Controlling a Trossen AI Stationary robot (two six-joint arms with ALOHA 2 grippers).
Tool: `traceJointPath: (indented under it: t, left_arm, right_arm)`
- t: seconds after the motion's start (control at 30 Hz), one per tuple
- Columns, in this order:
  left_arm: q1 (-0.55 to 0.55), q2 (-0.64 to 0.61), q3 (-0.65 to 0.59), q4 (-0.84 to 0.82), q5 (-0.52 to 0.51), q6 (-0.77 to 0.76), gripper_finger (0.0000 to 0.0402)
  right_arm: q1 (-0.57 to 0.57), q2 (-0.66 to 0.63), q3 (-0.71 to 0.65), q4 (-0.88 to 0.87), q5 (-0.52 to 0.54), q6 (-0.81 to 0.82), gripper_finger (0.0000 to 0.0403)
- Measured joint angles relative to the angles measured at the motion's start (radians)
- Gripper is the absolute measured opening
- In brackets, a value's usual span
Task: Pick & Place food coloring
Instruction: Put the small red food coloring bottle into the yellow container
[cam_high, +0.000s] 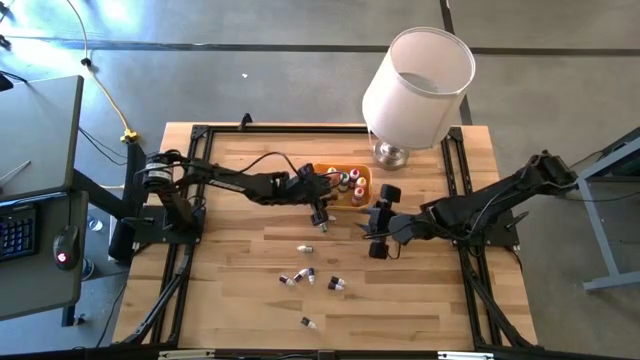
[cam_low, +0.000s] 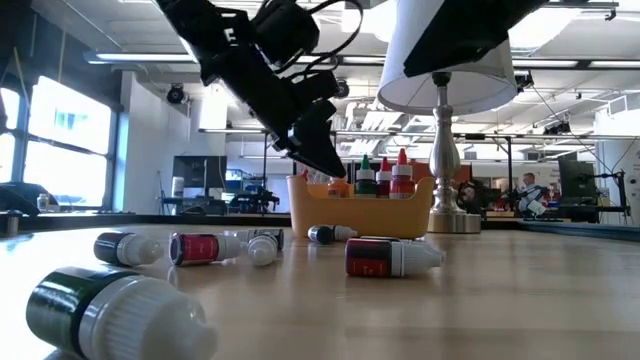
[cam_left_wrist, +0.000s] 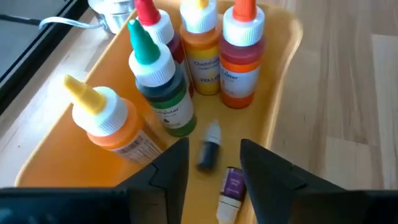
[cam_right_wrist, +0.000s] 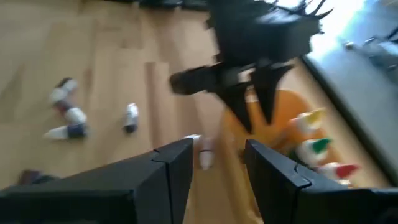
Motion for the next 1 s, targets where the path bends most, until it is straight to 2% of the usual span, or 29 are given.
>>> traceJointPath:
  t: [0.17, 0.4, 0.53, 0.63, 0.73, 0.87, 1.0]
  left_arm:
    - [-0.014, -0.066, 0.083, -0.161, 0.021, -0.005, 0.0147]
    - [-0.082, -0.143, 0.304, -0.681, 0.010, 0.008, 0.0134]
    - [-0.102, -0.162, 0.465, -1.018, -0.031, 0.004, 0.0129]
    - [-0.117, -0.164, 0.530, -1.164, -0.030, -0.023, 0.0128]
    - [-0.147, -0.166, 0.509, -1.224, 0.018, -0.024, 0.0128]
    - [-0.221, -0.167, 0.379, -1.222, 0.057, -0.037, 0.0128]
    - [-0.306, -0.177, 0.186, -1.022, 0.101, -0.083, 0.0128]
  right_arm:
    - [-0.008, 0.039, 0.000, 0.014, -0.051, 0.010, 0.0139]
    - [-0.038, 0.140, 0.000, 0.078, -0.091, 0.040, 0.0139]
    - [-0.075, 0.244, -0.001, 0.205, -0.219, 0.036, 0.0139]
    - [-0.087, 0.321, 0.007, 0.284, -0.345, -0.007, 0.0139]
    - [-0.088, 0.390, 0.045, 0.295, -0.362, -0.015, 0.0139]
    - [-0.096, 0.467, 0.082, 0.269, -0.340, 0.029, 0.0139]
    - [-0.094, 0.510, 0.089, 0.260, -0.410, 0.066, 0.0139]
